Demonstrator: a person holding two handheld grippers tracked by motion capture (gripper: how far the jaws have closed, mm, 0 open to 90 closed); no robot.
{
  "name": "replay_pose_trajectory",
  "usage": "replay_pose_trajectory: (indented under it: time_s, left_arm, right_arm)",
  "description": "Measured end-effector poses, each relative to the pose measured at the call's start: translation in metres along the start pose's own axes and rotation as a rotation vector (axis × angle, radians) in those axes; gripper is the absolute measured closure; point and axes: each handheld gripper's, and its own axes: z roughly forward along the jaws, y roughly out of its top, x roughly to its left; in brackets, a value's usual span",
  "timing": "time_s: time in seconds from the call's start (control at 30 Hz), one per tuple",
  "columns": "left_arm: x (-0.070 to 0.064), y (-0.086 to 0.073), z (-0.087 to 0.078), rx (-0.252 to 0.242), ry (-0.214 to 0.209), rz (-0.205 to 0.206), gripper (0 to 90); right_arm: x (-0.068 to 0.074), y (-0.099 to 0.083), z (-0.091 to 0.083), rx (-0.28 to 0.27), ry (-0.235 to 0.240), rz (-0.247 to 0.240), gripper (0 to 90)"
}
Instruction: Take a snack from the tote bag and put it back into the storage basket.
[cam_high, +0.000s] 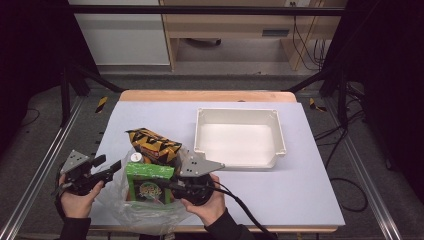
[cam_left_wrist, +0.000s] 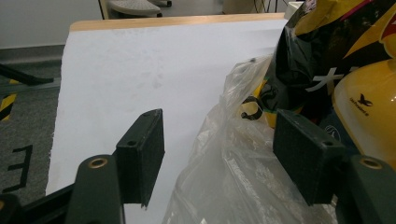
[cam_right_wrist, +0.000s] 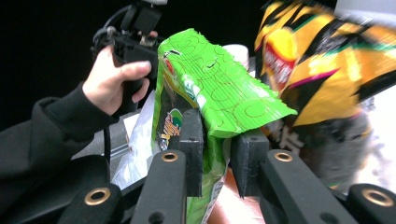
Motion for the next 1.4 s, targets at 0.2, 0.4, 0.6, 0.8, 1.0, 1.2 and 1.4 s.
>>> replay_pose_trajectory:
  time_s: [0.2, 0.4, 0.6, 0.8, 1.0, 1.2, 1.4]
  left_arm:
    - [-0.001, 0.001, -0.001, -0.005, 0.000, 0.000, 33.3]
    - [0.000, 0.001, -0.002, -0.006, 0.003, -0.002, 33.1]
    - [0.000, 0.001, -0.003, -0.006, 0.002, -0.001, 32.9]
    - [-0.001, 0.002, -0.003, -0.010, 0.001, -0.002, 32.2]
    - [-0.002, 0.002, -0.003, -0.008, 0.000, -0.002, 31.4]
    - [-0.002, 0.002, -0.003, -0.009, -0.001, -0.004, 31.2]
    - [-0.003, 0.002, -0.003, -0.007, -0.003, -0.001, 31.1]
  right_arm:
    - [-0.003, 0.011, -0.019, -0.026, -0.013, -0.006, 76.5]
    - [-0.005, 0.022, -0.045, -0.068, -0.028, -0.016, 76.5]
    - [-0.014, 0.032, -0.071, -0.101, -0.070, -0.026, 76.4]
    - [-0.027, 0.035, -0.096, -0.116, -0.128, -0.026, 76.4]
    - [-0.043, 0.035, -0.115, -0.121, -0.194, -0.024, 76.4]
    - [-0.059, 0.034, -0.130, -0.119, -0.245, -0.019, 76.4]
    - [-0.078, 0.031, -0.138, -0.111, -0.292, -0.005, 76.4]
